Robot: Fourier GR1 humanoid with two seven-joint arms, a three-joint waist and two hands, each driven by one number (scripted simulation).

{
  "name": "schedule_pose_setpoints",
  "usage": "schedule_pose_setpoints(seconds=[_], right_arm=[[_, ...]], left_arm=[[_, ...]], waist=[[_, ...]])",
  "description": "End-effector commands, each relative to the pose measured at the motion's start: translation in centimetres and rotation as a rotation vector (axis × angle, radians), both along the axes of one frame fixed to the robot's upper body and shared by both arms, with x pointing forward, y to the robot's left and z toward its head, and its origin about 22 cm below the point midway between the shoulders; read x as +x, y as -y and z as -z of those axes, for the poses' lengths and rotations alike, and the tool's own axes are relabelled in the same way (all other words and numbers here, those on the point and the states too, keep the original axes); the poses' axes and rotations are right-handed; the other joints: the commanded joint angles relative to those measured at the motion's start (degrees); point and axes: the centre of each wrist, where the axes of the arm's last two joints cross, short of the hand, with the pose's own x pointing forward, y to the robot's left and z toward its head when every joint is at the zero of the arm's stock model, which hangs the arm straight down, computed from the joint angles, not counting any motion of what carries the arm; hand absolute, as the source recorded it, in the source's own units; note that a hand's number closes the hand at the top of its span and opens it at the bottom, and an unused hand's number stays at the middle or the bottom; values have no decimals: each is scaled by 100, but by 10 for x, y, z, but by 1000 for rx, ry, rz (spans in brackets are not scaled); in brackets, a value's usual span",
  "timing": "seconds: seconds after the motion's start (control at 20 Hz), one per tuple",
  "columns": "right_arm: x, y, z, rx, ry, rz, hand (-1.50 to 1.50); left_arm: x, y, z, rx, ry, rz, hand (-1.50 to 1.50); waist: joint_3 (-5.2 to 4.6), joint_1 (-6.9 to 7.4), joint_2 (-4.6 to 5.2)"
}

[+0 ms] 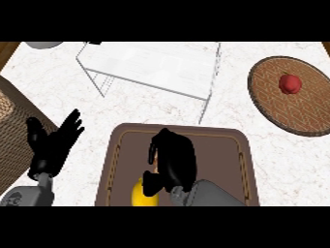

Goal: Pick the croissant from the tray and place it in the tiered shelf

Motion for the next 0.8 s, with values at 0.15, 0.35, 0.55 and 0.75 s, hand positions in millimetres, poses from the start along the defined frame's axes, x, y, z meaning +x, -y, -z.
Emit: schedule_pose_setpoints(seconds=[0.15,0.35,0.55,0.75], right_arm=[[13,-40,-58,72,162,76,150],[23,-54,-105,68,324,116,150],[34,-63,-144,77,402,195,150],[32,-72,-181,72,437,209,150]], left_arm=[[6,6,3,23,-35,39,0],[4,5,7,5,-44,23,0],[0,7,13,22,-53,19,0],[4,-4,6,21,-59,4,0]], waist=[[-19,277,-7],[-31,211,-86],[-38,172,-112],[-37,96,-151]])
